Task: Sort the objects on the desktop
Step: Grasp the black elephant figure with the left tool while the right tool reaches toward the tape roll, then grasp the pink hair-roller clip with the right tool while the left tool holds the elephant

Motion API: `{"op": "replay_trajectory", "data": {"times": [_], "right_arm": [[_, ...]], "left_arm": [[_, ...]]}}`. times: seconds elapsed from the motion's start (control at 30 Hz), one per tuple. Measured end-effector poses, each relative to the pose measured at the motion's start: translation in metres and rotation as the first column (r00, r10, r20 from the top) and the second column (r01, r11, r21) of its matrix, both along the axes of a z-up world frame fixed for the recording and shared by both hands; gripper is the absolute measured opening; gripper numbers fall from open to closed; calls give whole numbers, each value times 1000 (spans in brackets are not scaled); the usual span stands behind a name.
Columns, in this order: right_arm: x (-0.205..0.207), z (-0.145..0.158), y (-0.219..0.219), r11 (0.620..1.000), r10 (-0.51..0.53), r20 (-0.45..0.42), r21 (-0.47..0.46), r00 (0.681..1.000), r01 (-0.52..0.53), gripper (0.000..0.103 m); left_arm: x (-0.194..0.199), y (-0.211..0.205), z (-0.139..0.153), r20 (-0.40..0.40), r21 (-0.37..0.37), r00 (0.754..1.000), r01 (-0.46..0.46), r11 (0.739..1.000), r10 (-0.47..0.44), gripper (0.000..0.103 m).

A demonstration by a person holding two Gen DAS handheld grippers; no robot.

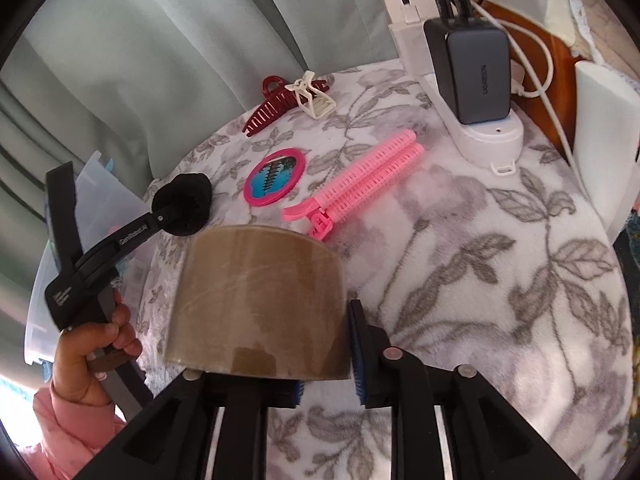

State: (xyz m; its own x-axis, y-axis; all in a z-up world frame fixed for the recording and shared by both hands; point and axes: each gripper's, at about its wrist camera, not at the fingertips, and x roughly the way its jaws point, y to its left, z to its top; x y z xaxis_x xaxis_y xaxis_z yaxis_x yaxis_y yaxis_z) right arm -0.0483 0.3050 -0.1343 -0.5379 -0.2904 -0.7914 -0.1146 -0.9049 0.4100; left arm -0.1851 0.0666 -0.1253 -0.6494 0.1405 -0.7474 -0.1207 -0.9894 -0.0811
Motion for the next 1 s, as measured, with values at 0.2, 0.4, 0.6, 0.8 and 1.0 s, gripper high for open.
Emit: {"op": "replay_trajectory", "data": {"times": [0.2, 0.4, 0.6, 0.8, 1.0], "right_arm": [[6, 1, 5, 1000, -12, -2, -2, 1000, 12, 26], [8, 3, 1, 1000, 2, 2, 13, 1000, -2, 33], [18, 14, 2, 1000, -4, -17, 18, 1000, 4, 58], [35, 35, 2, 999, 33, -39, 11, 999, -32, 58], [26, 56, 26, 999, -30, -124, -44, 992, 25, 58]], "left_arm": [[3, -2, 2, 1, 12, 1000, -7, 1000, 7, 11], [5, -6, 5, 0, 25, 1000, -22, 999, 22, 11], [9, -10, 8, -4, 33, 1000, -29, 999, 29, 11], [13, -13, 12, -8, 46, 999, -35, 998, 35, 11], [15, -14, 13, -12, 54, 999, -36, 998, 37, 11]]}}
